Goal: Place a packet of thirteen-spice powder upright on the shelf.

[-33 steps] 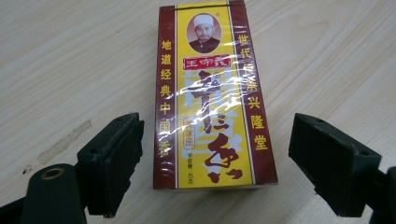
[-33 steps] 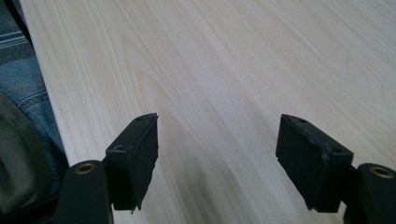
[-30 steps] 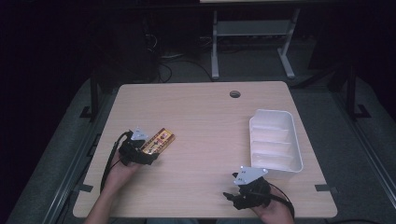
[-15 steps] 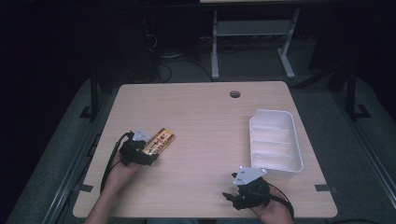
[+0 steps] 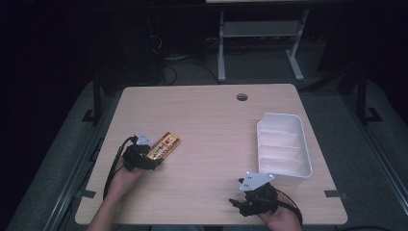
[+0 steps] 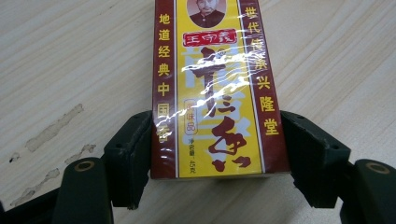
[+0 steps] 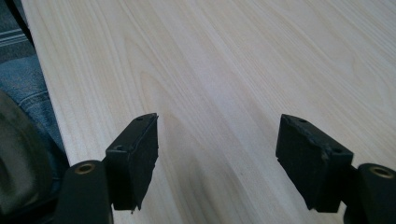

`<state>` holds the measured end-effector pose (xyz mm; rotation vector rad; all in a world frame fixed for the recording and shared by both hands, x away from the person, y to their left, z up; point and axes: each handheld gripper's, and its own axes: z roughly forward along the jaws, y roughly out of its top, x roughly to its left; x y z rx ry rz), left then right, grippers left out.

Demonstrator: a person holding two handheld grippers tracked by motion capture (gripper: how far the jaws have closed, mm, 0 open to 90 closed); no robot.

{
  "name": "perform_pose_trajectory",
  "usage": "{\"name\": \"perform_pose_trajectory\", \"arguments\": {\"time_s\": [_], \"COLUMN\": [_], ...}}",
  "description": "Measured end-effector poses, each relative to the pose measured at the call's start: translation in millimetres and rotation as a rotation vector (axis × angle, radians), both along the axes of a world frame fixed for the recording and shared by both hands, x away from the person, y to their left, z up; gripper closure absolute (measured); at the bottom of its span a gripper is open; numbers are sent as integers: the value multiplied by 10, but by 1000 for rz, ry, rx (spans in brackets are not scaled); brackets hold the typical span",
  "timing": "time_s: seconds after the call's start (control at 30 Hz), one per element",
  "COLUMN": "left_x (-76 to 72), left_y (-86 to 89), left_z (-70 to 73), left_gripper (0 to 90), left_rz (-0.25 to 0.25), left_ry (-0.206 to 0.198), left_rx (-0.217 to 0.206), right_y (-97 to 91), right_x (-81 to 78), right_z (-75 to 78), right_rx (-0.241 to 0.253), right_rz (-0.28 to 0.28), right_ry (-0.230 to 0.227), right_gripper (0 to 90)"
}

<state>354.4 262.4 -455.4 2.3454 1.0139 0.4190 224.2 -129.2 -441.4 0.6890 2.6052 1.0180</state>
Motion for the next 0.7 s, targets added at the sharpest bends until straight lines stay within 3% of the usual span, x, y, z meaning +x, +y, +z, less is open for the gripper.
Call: {"name": "perform_pose_trajectory", "arguments": {"time_s": [0.53, 0.7], "left_x": [17, 16], "left_y": [26, 12], "left_z": [14, 43], "left_gripper": [318, 324], "left_rz": [23, 31], "left_ry": [23, 6], "left_rx": [-19, -8], "right_y": [12, 13], "right_x": [-4, -7], "right_z": [-1, 0], "right_rx": [-3, -3], "right_rz": [2, 3], "right_ry": [1, -1], "right_gripper": [291, 291]}}
